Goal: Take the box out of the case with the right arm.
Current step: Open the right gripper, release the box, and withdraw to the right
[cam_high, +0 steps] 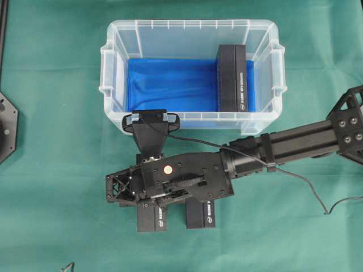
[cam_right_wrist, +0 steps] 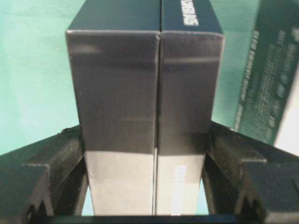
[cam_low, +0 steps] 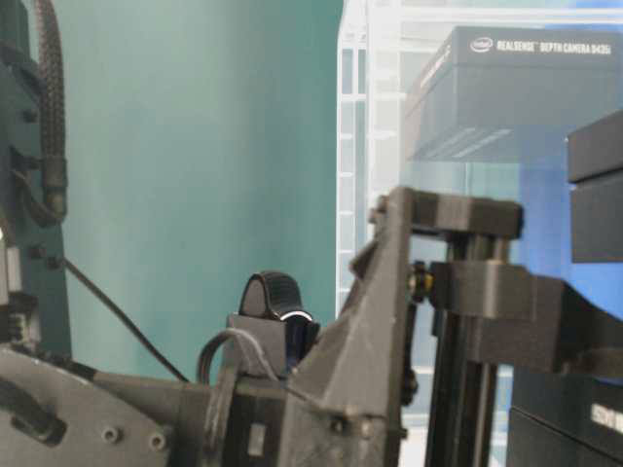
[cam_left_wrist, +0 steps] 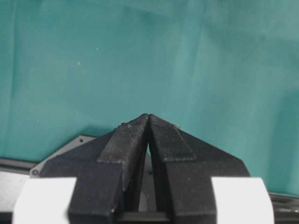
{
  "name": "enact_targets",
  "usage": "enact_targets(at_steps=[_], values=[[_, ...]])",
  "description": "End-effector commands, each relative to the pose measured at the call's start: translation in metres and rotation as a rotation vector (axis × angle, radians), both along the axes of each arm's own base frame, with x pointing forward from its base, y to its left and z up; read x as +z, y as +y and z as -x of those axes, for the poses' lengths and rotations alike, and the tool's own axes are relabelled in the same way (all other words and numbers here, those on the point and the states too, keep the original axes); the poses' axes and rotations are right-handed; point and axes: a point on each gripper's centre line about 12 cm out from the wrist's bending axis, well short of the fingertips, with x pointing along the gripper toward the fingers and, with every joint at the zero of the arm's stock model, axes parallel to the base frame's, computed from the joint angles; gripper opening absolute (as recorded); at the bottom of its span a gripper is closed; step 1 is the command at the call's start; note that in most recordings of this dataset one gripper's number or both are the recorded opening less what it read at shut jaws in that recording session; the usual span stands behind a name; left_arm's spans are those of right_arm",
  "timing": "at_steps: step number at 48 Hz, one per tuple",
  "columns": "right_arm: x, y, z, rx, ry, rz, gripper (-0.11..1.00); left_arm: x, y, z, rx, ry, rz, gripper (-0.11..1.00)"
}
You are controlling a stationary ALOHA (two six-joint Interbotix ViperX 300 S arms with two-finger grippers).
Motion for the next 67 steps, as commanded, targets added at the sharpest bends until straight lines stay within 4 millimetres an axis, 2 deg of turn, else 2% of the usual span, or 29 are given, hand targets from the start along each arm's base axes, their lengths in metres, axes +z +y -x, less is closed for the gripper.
enact_targets(at_steps=[1, 5, 8, 28, 32, 46, 52, 57, 67], values=[[0.022, 0.0, -0.001, 0.003, -0.052, -0.012, 0.73, 0.008, 0.0, -0.002, 0.0, -0.026, 0.002, 0.02], [0.022, -0.001, -0.001, 0.006, -0.053, -0.011, 0.87, 0.008, 0.0, -0.002, 0.002, -0.026, 0.002, 0.02], [0.023, 0.0, 0.0, 0.009, -0.054, -0.011, 0.91, 0.008, 0.001, -0.002, 0.001, -0.026, 0.0, 0.02], [0.029, -0.001, 0.001, 0.009, -0.063, -0.008, 0.89, 0.008, 0.0, -0.002, 0.002, -0.026, 0.002, 0.02], [0.038, -0.002, 0.003, 0.008, -0.071, -0.005, 0.89, 0.008, 0.001, -0.002, 0.001, -0.026, 0.0, 0.02], [0.094, -0.016, 0.014, -0.002, -0.1, 0.061, 0.89, 0.008, 0.001, -0.002, 0.002, -0.025, 0.0, 0.02], [0.112, -0.02, 0.017, -0.008, -0.097, 0.09, 0.89, 0.008, 0.0, -0.001, 0.002, -0.028, 0.002, 0.02], [0.118, -0.022, 0.02, 0.005, -0.084, 0.105, 0.89, 0.008, 0.0, -0.001, 0.002, -0.024, 0.002, 0.02], [0.117, -0.024, 0.021, 0.024, -0.07, 0.112, 0.89, 0.008, 0.0, -0.001, 0.002, -0.024, 0.002, 0.02]])
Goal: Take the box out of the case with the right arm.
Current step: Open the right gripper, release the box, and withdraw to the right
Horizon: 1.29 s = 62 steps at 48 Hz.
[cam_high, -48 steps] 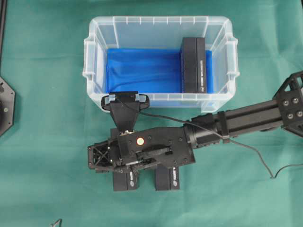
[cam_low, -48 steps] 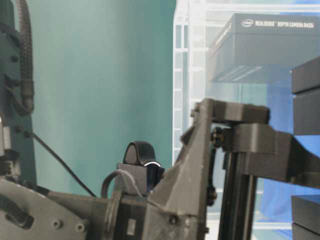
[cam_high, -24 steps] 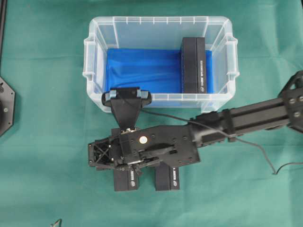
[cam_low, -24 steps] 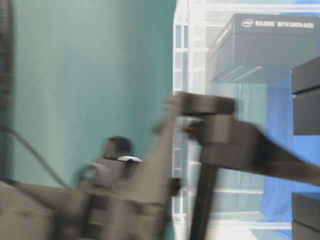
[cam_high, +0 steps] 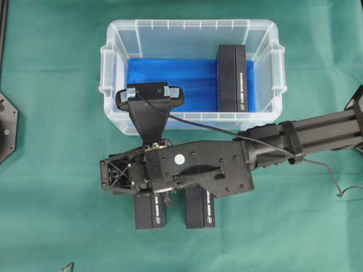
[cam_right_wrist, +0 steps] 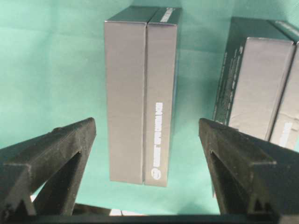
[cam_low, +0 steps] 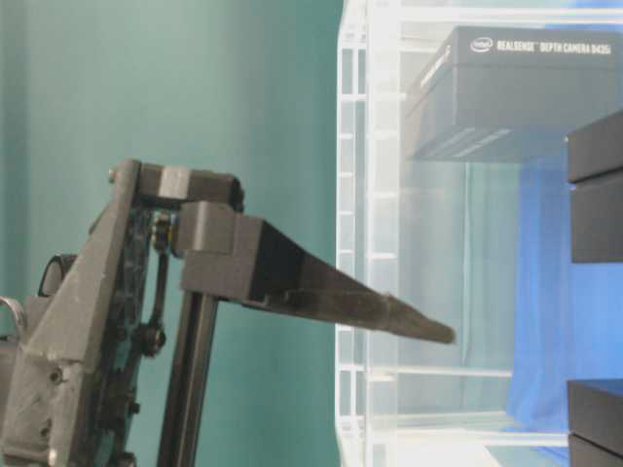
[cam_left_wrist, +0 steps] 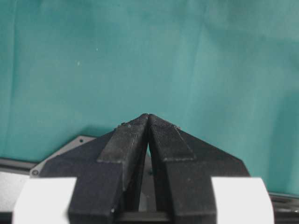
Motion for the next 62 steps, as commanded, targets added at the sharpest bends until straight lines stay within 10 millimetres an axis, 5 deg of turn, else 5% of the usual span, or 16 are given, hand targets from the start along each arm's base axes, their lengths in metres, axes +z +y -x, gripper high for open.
enact_targets(at_steps=[1, 17, 27, 62], values=[[0.035, -0.003, 0.007, 0.001, -0.067, -0.014, 0.89, 0.007, 0.001, -0.001, 0.003, -0.023, 0.001, 0.02], [0.036, 0.012, 0.029, 0.05, 0.016, -0.007, 0.88, 0.007, 0.001, -0.001, 0.008, -0.021, 0.003, 0.02], [0.034, 0.015, 0.066, 0.031, 0.046, -0.007, 0.88, 0.007, 0.0, -0.002, 0.007, -0.02, 0.003, 0.02], [0.015, 0.002, 0.259, 0.013, 0.077, -0.018, 0.88, 0.006, 0.001, -0.002, 0.003, -0.026, 0.001, 0.02]])
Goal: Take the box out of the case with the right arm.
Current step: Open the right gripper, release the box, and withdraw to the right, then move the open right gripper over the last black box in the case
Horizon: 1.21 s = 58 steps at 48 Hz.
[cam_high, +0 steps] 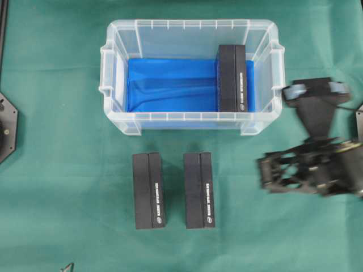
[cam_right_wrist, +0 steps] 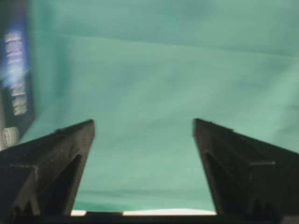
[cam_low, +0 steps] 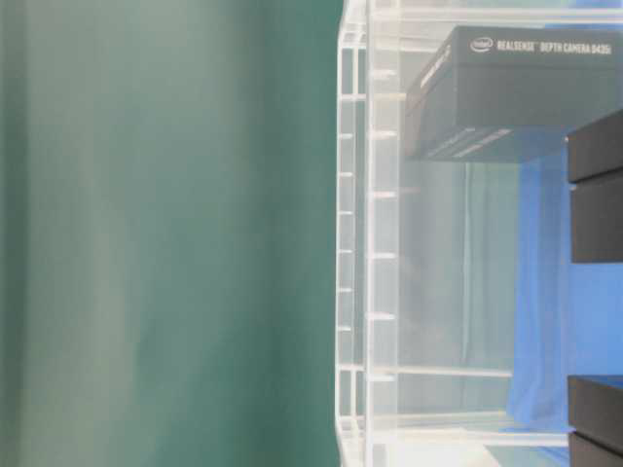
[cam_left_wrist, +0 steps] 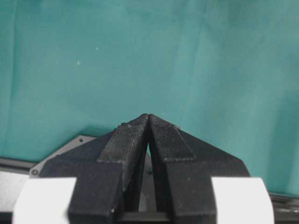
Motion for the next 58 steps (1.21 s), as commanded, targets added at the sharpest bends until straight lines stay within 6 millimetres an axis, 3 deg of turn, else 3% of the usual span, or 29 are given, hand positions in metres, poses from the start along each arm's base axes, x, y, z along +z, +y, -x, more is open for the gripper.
enact_targets(at_steps=[1, 8, 15, 37, 47, 58], values=[[0.01, -0.003, 0.021, 0.011, -0.039, -0.015, 0.88, 0.007, 0.001, -0.001, 0.002, -0.028, 0.0, 0.02], [0.01, -0.01, 0.049, 0.027, -0.044, -0.016, 0.88, 0.007, 0.001, 0.0, 0.001, -0.028, 0.0, 0.02], [0.005, -0.014, 0.064, 0.037, -0.031, -0.012, 0.88, 0.007, 0.001, 0.0, 0.001, -0.029, -0.001, 0.02], [0.003, -0.022, 0.064, 0.028, -0.036, 0.007, 0.88, 0.006, 0.001, -0.002, 0.001, -0.023, -0.002, 0.02], [0.002, -0.049, 0.062, 0.003, -0.039, 0.043, 0.88, 0.006, 0.0, -0.002, -0.001, -0.022, -0.002, 0.02], [0.001, -0.1, 0.066, 0.004, -0.047, 0.071, 0.88, 0.006, 0.001, -0.002, 0.001, -0.02, -0.002, 0.02]])
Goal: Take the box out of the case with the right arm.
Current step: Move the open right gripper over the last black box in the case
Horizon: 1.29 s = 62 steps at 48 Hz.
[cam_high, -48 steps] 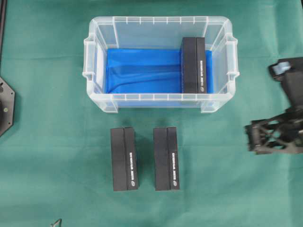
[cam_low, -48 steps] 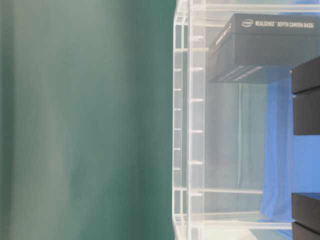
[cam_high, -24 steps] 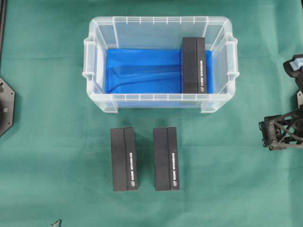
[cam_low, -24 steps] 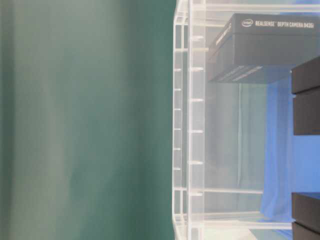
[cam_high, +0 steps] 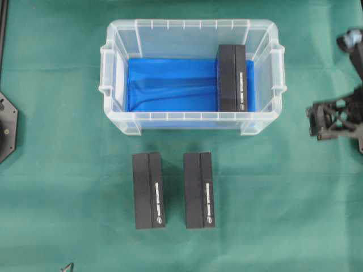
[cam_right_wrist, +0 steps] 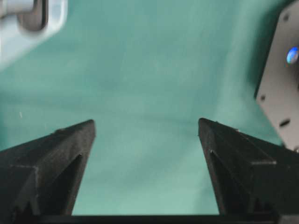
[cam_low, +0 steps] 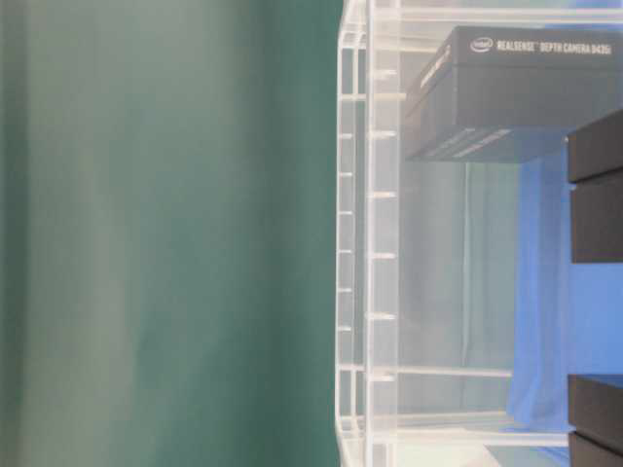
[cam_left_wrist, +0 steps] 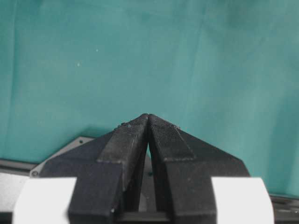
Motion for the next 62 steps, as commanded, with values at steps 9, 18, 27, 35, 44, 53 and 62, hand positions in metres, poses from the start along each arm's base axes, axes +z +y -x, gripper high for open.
enact_targets(at_steps=[9, 18, 27, 35, 44, 53, 62], values=[[0.002, -0.06, 0.005, -0.005, -0.03, 0.039, 0.88, 0.005, 0.0, -0.003, 0.001, -0.016, -0.002, 0.02], [0.001, -0.09, 0.007, 0.002, -0.039, 0.062, 0.88, 0.005, 0.0, -0.003, 0.001, -0.017, -0.002, 0.02], [-0.002, -0.102, 0.01, 0.008, -0.02, 0.054, 0.88, 0.005, 0.0, -0.003, 0.001, -0.017, -0.002, 0.02], [-0.003, -0.102, 0.009, 0.009, -0.018, 0.048, 0.88, 0.005, 0.001, -0.003, 0.002, -0.016, -0.002, 0.02], [-0.003, -0.102, 0.009, 0.008, -0.022, 0.041, 0.88, 0.005, 0.001, -0.003, 0.002, -0.016, -0.002, 0.02], [-0.002, -0.102, 0.008, 0.008, -0.024, 0.042, 0.88, 0.005, 0.001, -0.003, 0.002, -0.016, -0.002, 0.02], [-0.001, -0.101, 0.008, 0.007, -0.028, 0.039, 0.88, 0.005, 0.0, -0.003, 0.001, -0.014, -0.002, 0.02]])
